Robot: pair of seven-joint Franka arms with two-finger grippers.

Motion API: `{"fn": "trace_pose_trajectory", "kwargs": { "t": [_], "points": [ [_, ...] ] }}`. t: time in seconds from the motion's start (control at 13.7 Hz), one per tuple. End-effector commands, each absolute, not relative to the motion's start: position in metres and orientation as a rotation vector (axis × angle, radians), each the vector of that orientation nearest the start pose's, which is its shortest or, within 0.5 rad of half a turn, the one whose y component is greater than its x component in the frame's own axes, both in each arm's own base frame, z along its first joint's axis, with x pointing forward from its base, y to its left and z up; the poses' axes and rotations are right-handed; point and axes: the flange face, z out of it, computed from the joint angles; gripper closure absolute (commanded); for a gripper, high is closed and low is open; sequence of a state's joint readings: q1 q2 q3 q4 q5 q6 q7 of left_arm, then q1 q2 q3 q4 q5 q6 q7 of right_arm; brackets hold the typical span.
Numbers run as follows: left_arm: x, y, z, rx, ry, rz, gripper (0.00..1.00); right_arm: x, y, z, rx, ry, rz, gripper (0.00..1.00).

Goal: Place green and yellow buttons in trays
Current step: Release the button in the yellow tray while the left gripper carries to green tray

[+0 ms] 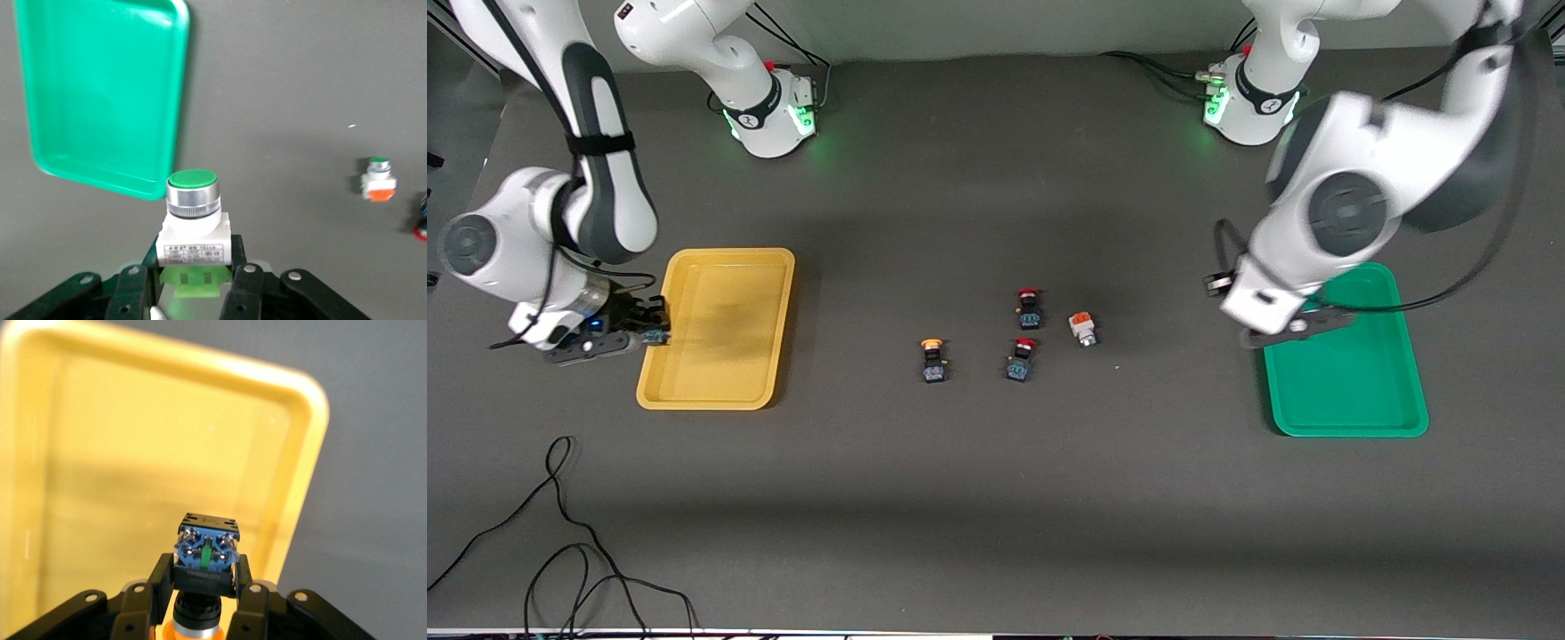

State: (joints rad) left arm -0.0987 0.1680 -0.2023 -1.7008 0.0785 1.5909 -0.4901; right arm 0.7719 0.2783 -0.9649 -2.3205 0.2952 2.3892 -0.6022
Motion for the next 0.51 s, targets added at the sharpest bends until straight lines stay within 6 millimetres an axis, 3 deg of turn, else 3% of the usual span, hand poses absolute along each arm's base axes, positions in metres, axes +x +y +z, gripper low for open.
{"fn": "trace_pose_trajectory", "kwargs": {
  "t": [0.0, 0.15, 0.22, 0.29, 0.44],
  "points": [
    [0.576, -0.058, 0.489, -2.990, -0.071, 0.408, 1.00, 0.504, -0.105, 0.226, -3.103, -0.366, 0.098, 0.60],
    [0.582, 0.017, 0.484, -2.983, 0.050, 0.412, 1.00, 0.504, -0.100, 0.215, -3.089, -0.373, 0.091, 0.60],
    [0.582, 0.052, 0.474, -2.993, 0.110, 0.397, 1.00, 0.506, -0.100, 0.217, -3.088, -0.356, 0.087, 0.44],
    [0.582, 0.077, 0.459, -2.993, 0.201, 0.359, 1.00, 0.511, -0.096, 0.221, -3.084, -0.347, 0.076, 0.04],
    [0.572, 0.135, 0.407, -2.986, 0.309, 0.244, 1.00, 0.529, -0.086, 0.238, -3.040, -0.353, 0.082, 0.00]
  ]
}}
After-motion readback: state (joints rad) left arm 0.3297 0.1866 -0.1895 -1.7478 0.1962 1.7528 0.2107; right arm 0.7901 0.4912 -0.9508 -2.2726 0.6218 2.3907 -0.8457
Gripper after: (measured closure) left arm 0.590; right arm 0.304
